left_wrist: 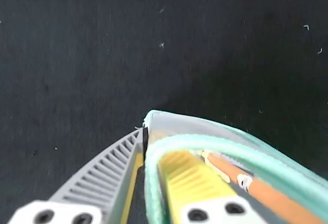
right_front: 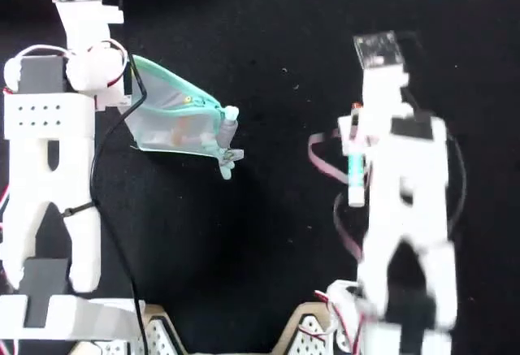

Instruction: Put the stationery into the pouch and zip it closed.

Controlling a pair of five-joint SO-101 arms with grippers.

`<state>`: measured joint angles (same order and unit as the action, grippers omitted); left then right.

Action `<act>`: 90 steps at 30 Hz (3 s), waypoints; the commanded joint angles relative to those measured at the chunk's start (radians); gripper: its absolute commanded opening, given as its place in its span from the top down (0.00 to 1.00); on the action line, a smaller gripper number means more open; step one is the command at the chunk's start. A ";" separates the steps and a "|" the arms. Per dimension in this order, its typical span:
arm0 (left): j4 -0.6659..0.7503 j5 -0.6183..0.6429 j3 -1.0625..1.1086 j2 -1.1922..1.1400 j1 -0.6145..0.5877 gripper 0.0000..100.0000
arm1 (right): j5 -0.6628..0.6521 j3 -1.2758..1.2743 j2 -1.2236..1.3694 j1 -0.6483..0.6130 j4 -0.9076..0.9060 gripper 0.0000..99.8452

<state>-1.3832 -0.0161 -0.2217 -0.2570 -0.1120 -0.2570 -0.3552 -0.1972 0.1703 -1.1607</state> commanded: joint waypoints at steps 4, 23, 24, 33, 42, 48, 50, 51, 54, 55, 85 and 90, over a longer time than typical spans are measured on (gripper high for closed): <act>0.138 -0.006 0.245 -0.143 0.005 0.97 | -0.052 0.447 0.321 0.068 -0.104 0.83; 0.158 -0.005 0.263 -0.143 0.004 0.97 | -0.192 0.898 0.888 0.021 -0.123 0.83; 0.158 -0.005 0.263 -0.143 0.004 0.97 | -0.192 0.908 0.905 0.021 -0.123 0.83; 0.158 -0.005 0.263 -0.143 0.004 0.97 | -0.192 0.986 1.015 0.020 -0.121 0.83; 0.158 -0.005 0.265 -0.143 0.004 0.97 | -0.190 1.073 1.096 0.025 -0.150 0.99; 0.158 -0.005 0.265 -0.143 0.004 0.97 | -0.190 1.204 0.980 0.029 -0.295 0.99; 0.158 -0.005 0.265 -0.143 0.004 0.97 | -0.192 1.256 0.906 0.028 -0.362 0.99; 0.158 -0.005 0.265 -0.143 0.004 0.97 | -0.192 1.279 0.869 0.023 -0.394 0.99; 0.158 -0.005 0.265 -0.143 0.004 0.97 | -0.189 1.342 0.760 0.011 -0.483 0.99; 0.158 -0.006 0.265 -0.143 0.004 0.97 | -0.189 1.360 0.725 0.008 -0.512 0.99; 0.158 -0.011 0.265 -0.150 0.004 0.97 | 0.126 1.178 -0.042 -0.755 -0.275 0.99; 0.158 -0.012 0.265 -0.150 0.004 0.97 | 0.117 1.052 -0.050 -0.753 -0.216 0.99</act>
<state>-1.2359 -0.0161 -0.1726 -0.2555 -0.1089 -0.1389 0.7419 -0.2263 -0.5723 -1.4170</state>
